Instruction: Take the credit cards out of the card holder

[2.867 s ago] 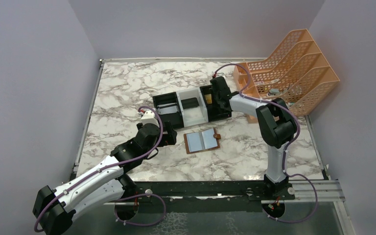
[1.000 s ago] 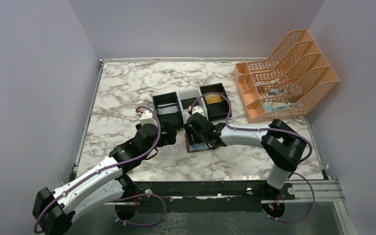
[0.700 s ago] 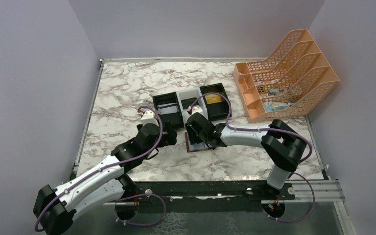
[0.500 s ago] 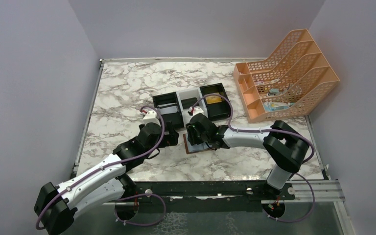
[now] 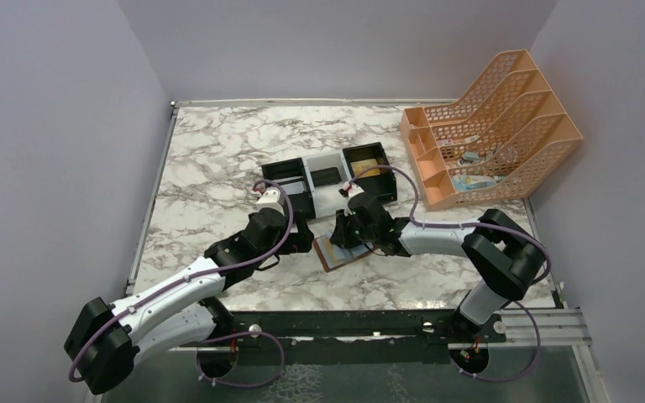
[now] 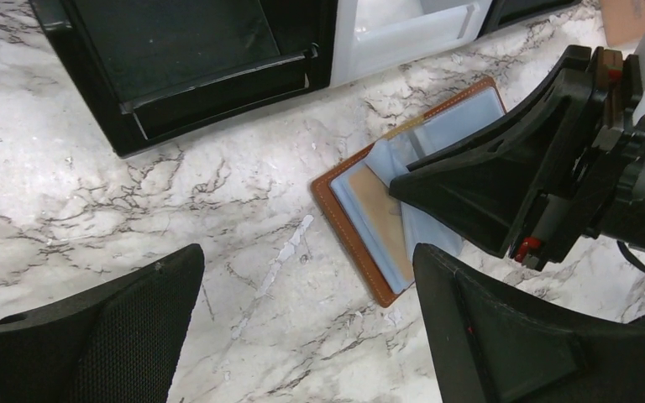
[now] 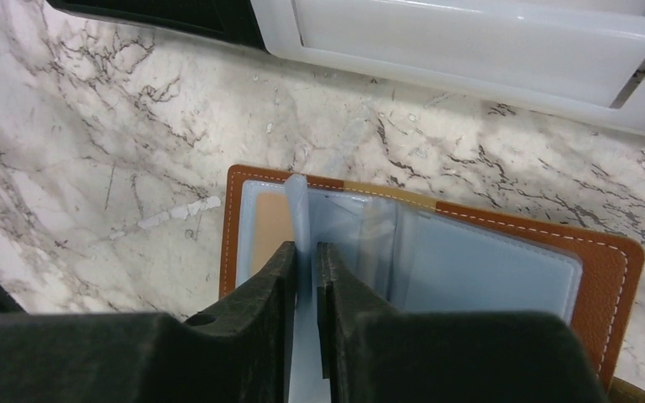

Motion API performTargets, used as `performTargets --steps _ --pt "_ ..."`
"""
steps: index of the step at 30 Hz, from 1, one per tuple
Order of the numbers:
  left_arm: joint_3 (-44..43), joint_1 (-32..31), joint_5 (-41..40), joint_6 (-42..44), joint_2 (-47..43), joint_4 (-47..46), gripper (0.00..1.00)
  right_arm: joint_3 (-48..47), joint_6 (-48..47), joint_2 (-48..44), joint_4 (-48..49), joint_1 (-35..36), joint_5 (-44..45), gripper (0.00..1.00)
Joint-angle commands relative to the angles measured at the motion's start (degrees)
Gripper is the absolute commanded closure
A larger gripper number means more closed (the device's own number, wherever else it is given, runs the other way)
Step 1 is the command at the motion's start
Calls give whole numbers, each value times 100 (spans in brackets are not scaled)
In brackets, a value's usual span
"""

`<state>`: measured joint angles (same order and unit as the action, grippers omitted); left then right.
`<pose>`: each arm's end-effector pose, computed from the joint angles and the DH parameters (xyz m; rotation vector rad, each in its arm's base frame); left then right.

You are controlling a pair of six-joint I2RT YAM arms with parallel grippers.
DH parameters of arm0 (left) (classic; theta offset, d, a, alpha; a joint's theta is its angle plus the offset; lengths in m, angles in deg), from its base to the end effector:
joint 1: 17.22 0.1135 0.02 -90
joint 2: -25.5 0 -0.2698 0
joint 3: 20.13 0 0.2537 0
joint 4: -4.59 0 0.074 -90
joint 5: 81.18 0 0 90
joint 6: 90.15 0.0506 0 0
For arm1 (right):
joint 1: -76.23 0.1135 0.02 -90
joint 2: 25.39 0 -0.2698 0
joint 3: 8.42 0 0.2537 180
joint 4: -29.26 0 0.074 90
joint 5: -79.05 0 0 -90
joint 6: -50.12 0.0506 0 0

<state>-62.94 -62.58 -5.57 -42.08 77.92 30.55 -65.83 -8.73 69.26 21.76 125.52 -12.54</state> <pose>0.1535 -0.1375 0.2134 -0.0779 2.2299 -0.5869 0.2157 0.2528 0.1412 -0.4031 2.4346 0.6904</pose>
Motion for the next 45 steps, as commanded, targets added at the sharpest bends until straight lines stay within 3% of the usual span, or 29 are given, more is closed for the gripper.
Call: performTargets --steps 1,4,17,27,37,45 --pt "-124 23 484 236 172 -426 4 357 369 -296 627 -225 -691 89" --pt "-70 19 853 347 319 -754 5 609 668 -449 944 -402 -874 96" --pt "157 11 2684 496 1499 -2737 14 1233 1710 -676 2020 -709 -1401 96" --pt "31 -55 2758 456 2445 -3155 20 1279 1783 -524 2176 -781 -1503 96" --pt "-86 -272 2813 250 3042 -3735 40 1336 1754 -474 2219 -848 -1581 95" --pt "-117 -381 2818 62 3225 -4162 43 1343 1652 -532 2193 -887 -1670 87"
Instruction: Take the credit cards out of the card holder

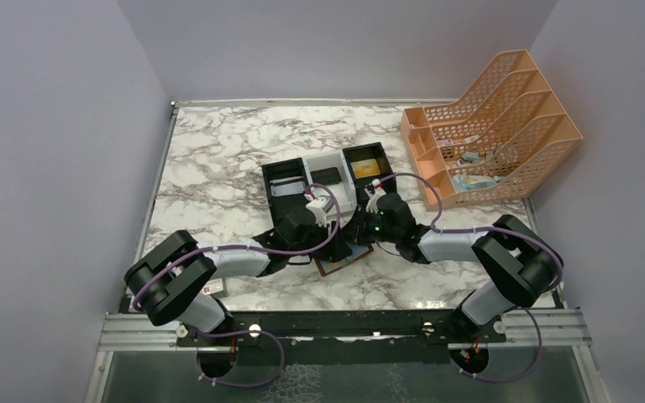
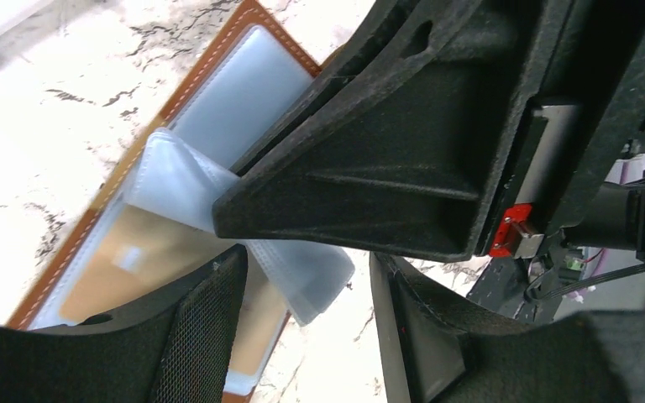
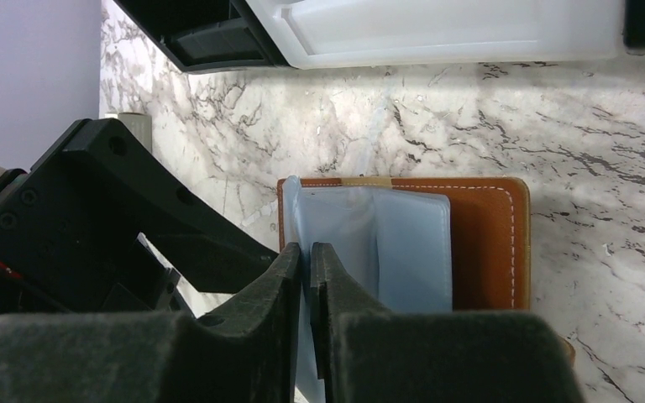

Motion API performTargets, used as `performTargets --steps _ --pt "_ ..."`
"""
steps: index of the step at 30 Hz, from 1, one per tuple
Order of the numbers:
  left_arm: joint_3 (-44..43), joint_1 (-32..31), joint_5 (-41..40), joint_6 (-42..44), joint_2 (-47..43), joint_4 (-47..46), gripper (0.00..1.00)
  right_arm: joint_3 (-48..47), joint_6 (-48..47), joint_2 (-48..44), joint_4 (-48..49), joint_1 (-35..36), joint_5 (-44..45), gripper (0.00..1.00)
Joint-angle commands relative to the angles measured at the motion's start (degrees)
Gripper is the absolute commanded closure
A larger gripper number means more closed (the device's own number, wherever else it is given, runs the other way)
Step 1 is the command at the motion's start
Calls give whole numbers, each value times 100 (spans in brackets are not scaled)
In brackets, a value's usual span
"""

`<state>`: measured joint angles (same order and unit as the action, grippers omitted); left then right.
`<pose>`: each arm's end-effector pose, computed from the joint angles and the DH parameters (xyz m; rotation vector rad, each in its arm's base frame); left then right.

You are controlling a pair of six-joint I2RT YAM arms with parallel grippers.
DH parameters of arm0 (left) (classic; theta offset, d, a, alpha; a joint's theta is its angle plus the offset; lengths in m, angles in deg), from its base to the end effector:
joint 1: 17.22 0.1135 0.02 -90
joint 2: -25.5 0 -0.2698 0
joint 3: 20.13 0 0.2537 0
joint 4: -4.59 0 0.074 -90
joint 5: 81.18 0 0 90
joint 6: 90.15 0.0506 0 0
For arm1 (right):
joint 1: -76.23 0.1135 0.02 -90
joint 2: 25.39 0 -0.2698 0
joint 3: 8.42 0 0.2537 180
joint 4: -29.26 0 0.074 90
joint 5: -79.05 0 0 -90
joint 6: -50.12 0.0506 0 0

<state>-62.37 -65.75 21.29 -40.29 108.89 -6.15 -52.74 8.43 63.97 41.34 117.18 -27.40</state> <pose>0.1815 -0.2218 0.1521 0.3123 2.2877 -1.1022 0.2165 0.2068 0.1371 -0.0337 2.3772 1.1486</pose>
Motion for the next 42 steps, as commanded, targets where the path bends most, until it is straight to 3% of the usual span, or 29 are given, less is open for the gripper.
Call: performTargets --steps 1,3,6,12,19,23,30,33,40,42 --pt "-173 -68 178 -148 181 -585 43 31 -110 -26 205 -61 -179 86" --pt "-185 -84 227 -209 260 -727 43 22 -210 -99 38 -79 -95 80" --pt "-171 -116 221 -285 332 -906 44 -17 -444 -299 -300 -108 139 63" --pt "-158 -152 194 -442 527 -1364 44 -124 -854 -788 -1147 -132 789 47" --pt "-466 -268 176 -542 1149 -1543 44 -162 -1180 -1382 -2053 -156 1876 44" --pt "-592 -314 208 -561 1369 -1541 44 -103 -1275 -1654 -2170 -184 1929 45" --pt "-234 -341 89 -466 482 -1461 42 -191 -1523 -1776 -2163 -184 1493 46" --pt "-61 -341 -248 -358 -274 -935 39 -221 -1685 -1833 -2180 -184 1275 45" --pt "-517 -332 -2112 -47 -1633 2120 33 -277 -2162 -2025 -2139 -185 646 45" --pt "-534 -332 -2650 -67 -1958 2622 31 -298 -2283 -1965 -2051 -179 296 45"
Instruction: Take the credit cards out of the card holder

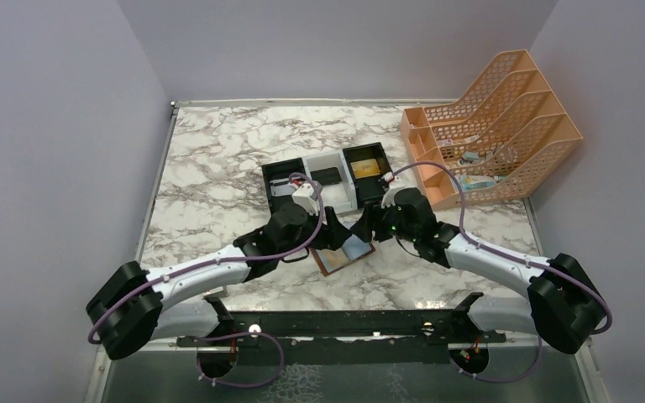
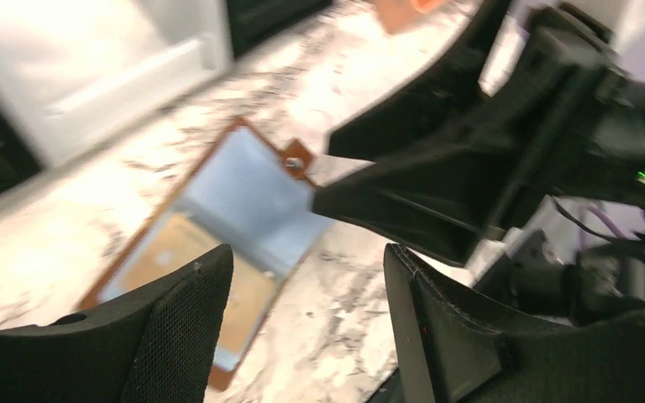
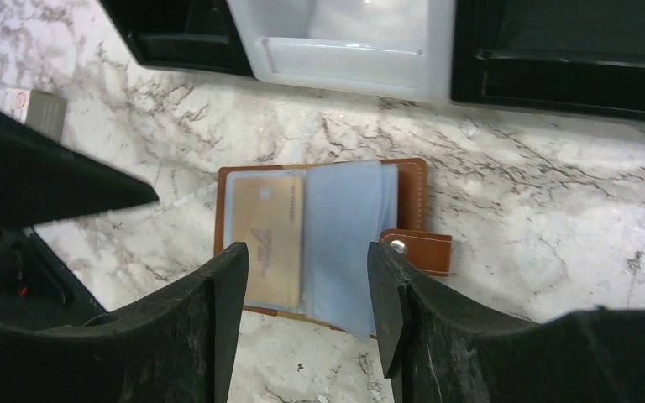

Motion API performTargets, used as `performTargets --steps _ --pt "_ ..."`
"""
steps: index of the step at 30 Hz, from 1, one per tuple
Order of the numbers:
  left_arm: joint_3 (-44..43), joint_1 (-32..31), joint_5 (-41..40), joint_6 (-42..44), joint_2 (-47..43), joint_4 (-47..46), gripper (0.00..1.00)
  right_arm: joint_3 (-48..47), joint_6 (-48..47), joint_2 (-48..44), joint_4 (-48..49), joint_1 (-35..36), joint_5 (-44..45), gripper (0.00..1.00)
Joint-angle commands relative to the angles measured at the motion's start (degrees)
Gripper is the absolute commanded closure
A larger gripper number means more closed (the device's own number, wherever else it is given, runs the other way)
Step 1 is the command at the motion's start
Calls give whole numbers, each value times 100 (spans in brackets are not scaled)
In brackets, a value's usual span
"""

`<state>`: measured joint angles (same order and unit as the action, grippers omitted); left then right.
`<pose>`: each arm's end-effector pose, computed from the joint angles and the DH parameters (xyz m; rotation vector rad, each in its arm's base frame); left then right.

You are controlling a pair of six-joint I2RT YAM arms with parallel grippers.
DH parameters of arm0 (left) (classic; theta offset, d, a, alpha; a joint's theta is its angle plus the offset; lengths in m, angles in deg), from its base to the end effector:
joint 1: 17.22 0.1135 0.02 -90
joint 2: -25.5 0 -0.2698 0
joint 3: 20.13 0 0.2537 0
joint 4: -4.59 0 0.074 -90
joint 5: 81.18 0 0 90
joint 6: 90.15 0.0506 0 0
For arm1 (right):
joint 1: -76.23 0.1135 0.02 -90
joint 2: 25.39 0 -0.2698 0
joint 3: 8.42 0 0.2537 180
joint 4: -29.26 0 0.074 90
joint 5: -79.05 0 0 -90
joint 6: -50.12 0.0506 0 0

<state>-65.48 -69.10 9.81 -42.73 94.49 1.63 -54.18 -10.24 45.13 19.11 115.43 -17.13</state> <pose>0.1674 -0.2147 0.2196 0.1827 2.0915 -1.0779 0.1999 0.1700 0.1905 -0.2550 2.2757 0.7768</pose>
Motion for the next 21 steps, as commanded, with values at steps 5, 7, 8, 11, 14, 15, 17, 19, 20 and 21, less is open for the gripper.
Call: performTargets --steps 5,7,8,11,14,15,17,19,20,21 --pt "-24 19 -2225 -154 -1378 2340 25 -406 -633 433 95 236 -948 45" --pt "61 19 -2454 -295 -1676 2462 23 -579 -747 637 -57 458 -711 45" --pt "102 23 -2585 -386 -1819 2539 23 -695 -791 732 -161 606 -490 45" --pt "225 28 -2920 -599 -2240 2759 20 -1034 -912 1034 -460 1073 314 45" --pt "361 37 -3110 -690 -2674 2866 17 -1276 -940 1381 -596 1307 591 43" --pt "403 37 -3133 -697 -2811 2886 16 -1335 -940 1489 -637 1339 630 42" --pt "441 37 -3186 -706 -3022 2965 15 -1475 -967 1707 -748 1419 750 40" --pt "441 38 -3253 -715 -3178 3078 14 -1603 -1009 1893 -847 1492 877 39" --pt "437 37 -3291 -723 -3235 3118 13 -1658 -1019 1974 -895 1520 923 38" --pt "439 40 -3310 -732 -3281 3149 12 -1702 -1019 2046 -920 1528 948 38"
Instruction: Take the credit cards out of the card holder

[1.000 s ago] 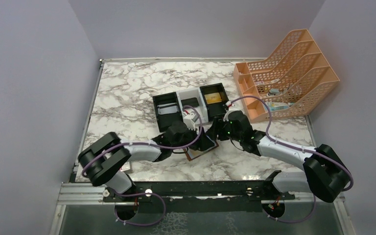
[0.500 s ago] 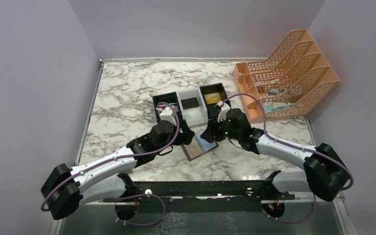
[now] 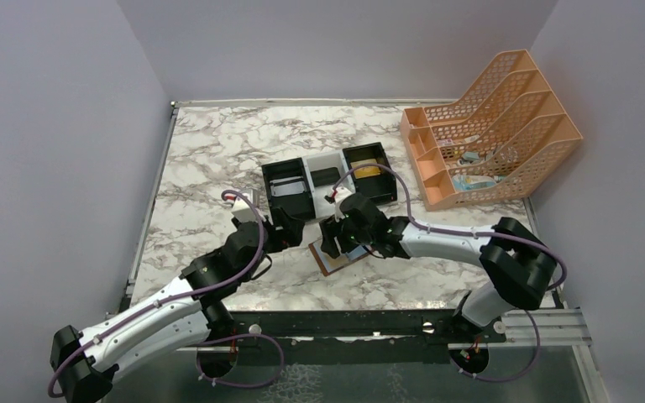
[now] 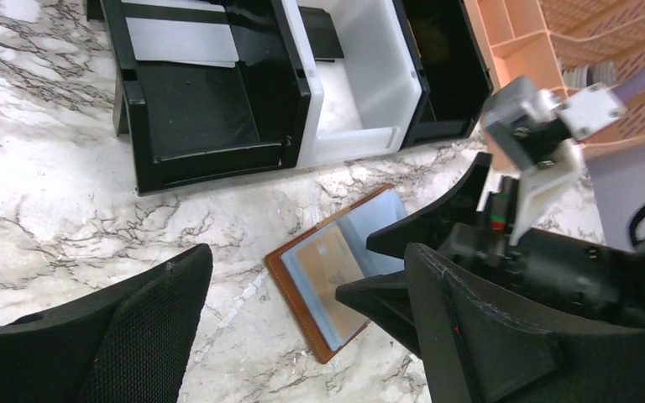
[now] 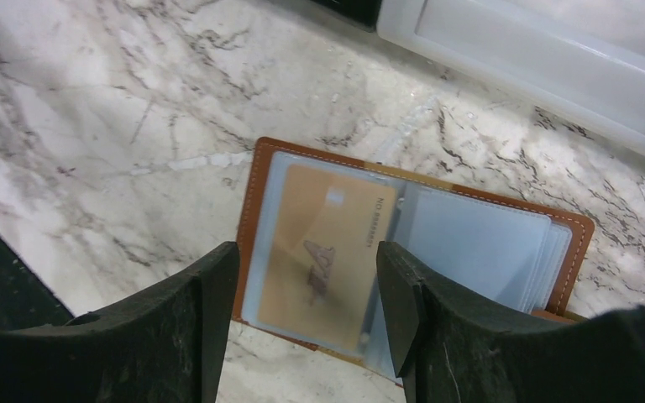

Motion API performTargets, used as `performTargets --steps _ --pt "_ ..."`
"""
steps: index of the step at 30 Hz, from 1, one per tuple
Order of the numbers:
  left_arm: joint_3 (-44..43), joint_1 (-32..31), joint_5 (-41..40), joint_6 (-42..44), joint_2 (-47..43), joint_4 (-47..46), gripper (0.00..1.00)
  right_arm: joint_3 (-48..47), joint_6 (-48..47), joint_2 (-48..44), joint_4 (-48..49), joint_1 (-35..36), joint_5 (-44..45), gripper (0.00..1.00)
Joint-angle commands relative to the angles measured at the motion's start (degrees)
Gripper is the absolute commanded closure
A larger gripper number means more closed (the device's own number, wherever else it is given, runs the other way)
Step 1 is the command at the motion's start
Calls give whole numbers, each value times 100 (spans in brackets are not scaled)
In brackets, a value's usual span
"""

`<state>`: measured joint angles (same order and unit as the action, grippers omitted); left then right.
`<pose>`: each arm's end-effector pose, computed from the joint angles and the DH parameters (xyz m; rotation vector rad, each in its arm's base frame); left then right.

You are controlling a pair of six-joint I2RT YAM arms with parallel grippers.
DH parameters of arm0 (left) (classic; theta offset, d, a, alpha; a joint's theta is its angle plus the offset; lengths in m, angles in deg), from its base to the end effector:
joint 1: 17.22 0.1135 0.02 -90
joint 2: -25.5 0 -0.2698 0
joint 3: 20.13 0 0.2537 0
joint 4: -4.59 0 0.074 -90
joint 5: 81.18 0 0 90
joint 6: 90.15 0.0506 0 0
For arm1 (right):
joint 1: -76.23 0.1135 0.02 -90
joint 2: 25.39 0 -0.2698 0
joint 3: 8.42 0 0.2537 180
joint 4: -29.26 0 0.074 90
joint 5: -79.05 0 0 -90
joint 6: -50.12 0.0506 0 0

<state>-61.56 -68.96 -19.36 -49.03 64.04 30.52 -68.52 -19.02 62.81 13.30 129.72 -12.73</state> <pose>0.1250 -0.1199 0.2480 -0.2761 1.9657 -0.6827 0.1920 0.2620 0.1770 -0.7011 2.3381 0.6554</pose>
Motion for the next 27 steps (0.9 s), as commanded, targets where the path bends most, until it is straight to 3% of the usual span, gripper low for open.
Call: performTargets --steps 1,10,22,27 --pt "50 29 -398 -104 -272 260 12 -302 -147 346 -347 107 517 37" --pt "25 31 -304 -31 -97 115 9 -527 -204 821 -386 138 324 32" --pt "28 28 -40 -1 127 -186 9 -746 -14 1291 -780 161 921 31" --pt "-16 28 13 18 235 -166 9 -342 2 962 -60 135 139 36"
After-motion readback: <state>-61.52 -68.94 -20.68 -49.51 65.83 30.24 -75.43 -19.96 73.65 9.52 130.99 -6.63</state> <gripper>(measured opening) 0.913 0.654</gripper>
